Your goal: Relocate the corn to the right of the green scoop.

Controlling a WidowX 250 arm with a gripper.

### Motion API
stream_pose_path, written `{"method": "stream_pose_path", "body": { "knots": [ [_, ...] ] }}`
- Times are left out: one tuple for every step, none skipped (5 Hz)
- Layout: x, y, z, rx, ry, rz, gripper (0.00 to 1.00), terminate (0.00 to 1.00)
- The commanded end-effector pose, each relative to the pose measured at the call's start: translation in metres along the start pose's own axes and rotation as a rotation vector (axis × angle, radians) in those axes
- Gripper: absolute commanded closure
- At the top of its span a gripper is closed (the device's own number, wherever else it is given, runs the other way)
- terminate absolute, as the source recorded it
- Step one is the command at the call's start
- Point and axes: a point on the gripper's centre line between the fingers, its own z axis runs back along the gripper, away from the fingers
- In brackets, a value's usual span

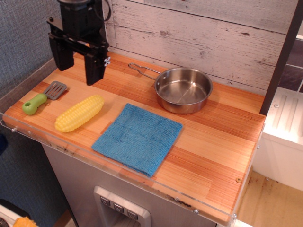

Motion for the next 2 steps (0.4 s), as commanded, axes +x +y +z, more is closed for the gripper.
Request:
{"method": "stream_pose_path", "body": {
  "knots": [
    [0.0048,-0.0045,0.0183,0.015,-0.051,0.013,0.00,0.00],
    [0.0048,-0.0045,0.0183,0.015,-0.051,0.013,0.00,1.00]
  ]
}}
